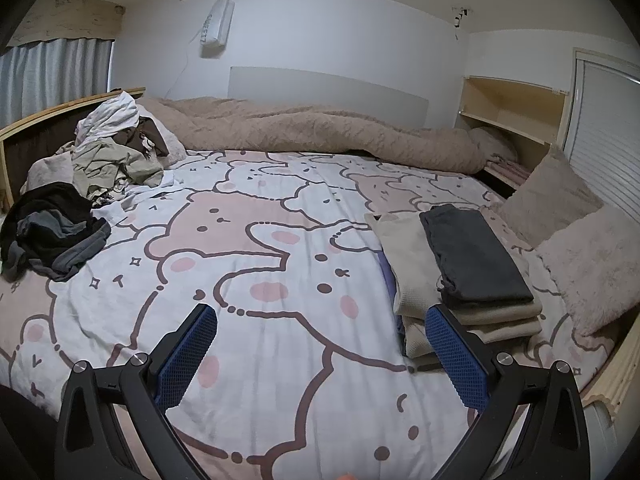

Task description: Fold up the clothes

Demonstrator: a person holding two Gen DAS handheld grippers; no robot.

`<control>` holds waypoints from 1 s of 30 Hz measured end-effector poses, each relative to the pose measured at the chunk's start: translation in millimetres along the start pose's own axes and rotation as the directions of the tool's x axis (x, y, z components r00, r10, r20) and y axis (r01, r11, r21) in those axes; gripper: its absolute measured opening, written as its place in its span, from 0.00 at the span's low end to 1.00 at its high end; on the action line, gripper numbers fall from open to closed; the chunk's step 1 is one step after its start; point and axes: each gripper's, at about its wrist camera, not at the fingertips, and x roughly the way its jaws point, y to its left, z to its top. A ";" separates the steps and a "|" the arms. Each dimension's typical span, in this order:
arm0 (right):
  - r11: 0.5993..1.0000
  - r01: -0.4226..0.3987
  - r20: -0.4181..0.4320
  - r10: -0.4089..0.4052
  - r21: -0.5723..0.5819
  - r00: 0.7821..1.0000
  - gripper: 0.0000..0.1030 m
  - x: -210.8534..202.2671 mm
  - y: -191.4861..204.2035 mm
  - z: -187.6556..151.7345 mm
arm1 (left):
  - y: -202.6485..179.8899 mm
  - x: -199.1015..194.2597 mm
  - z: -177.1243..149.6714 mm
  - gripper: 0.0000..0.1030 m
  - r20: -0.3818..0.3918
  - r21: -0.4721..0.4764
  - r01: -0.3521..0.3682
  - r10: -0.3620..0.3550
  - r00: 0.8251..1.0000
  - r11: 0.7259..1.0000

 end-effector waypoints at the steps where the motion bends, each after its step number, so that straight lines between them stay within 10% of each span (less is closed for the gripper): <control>1: 1.000 0.002 -0.001 -0.002 -0.001 1.000 1.00 1.1 0.0 -0.5 | 17.0 1.3 3.9 1.00 -0.008 -0.041 -0.015 0.015 1.000 0.999; 6: 1.000 0.010 -0.016 -0.010 0.005 1.000 1.00 8.8 -1.6 -1.8 | 80.8 6.7 9.9 1.00 -0.061 -0.157 -0.153 0.145 0.988 0.976; 12: 1.000 0.006 -0.043 -0.006 0.002 0.999 1.00 20.2 0.9 -6.5 | 108.6 18.3 -2.6 1.00 -0.097 -0.059 -0.258 0.252 0.963 0.964; 20: 1.000 -0.005 -0.084 0.004 -0.002 0.996 1.00 33.7 5.8 -13.3 | 117.3 81.8 -47.4 0.98 -0.238 -0.060 -0.147 0.129 0.963 0.987; 30: 1.000 0.000 -0.132 -0.001 -0.001 0.991 1.00 60.7 8.4 -19.0 | 21.0 180.4 -72.0 0.98 -0.309 0.091 -0.012 0.040 0.950 0.996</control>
